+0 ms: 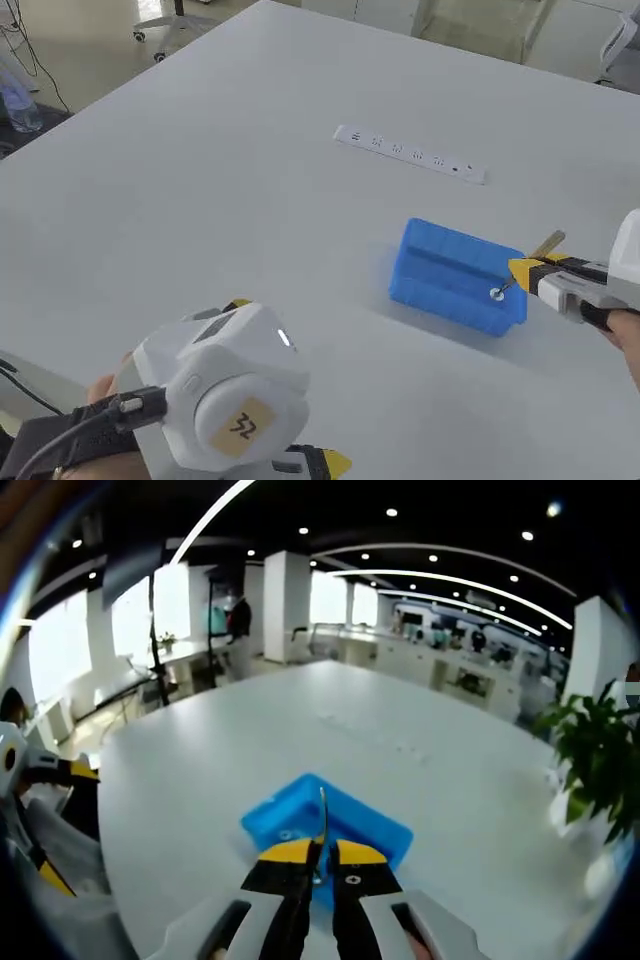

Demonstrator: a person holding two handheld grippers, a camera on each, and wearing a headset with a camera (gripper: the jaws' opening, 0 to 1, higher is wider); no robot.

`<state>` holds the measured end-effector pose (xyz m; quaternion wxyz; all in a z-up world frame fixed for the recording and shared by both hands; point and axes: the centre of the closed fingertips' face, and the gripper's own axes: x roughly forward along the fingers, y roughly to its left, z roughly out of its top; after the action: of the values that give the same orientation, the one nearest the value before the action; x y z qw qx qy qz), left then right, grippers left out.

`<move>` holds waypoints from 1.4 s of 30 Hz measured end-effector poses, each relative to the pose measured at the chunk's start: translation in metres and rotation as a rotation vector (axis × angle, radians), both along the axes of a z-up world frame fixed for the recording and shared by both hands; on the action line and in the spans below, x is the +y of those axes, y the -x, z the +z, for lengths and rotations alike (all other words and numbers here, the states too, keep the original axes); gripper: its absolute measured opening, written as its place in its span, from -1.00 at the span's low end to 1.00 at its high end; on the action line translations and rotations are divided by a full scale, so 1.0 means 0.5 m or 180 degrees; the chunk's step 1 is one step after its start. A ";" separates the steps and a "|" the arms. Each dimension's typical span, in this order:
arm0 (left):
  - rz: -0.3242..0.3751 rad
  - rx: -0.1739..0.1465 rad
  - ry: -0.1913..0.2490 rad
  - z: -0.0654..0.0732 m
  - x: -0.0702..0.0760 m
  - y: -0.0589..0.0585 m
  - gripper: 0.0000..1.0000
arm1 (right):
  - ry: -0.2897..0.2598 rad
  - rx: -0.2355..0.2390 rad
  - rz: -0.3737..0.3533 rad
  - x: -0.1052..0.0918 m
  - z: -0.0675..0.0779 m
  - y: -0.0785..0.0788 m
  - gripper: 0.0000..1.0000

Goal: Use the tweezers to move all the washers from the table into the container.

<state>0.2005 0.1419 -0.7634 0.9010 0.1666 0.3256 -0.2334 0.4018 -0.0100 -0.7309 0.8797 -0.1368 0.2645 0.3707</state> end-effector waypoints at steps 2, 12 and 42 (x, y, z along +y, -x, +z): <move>0.0004 0.0002 -0.0002 0.000 0.002 -0.001 0.96 | 0.0031 -0.0004 0.0002 0.003 -0.011 -0.005 -0.95; -0.0001 0.0008 0.0009 0.000 0.005 -0.008 0.96 | 0.0117 0.0037 -0.0066 -0.006 -0.051 -0.038 -0.94; -0.0090 -0.0057 -0.0055 0.026 -0.009 -0.035 0.90 | 0.0229 0.0344 -0.0022 0.001 -0.159 -0.046 -0.94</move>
<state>0.2182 0.1375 -0.7503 0.8990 0.1810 0.3171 -0.2418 0.4251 -0.0093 -0.8104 0.8600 -0.1472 0.3253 0.3647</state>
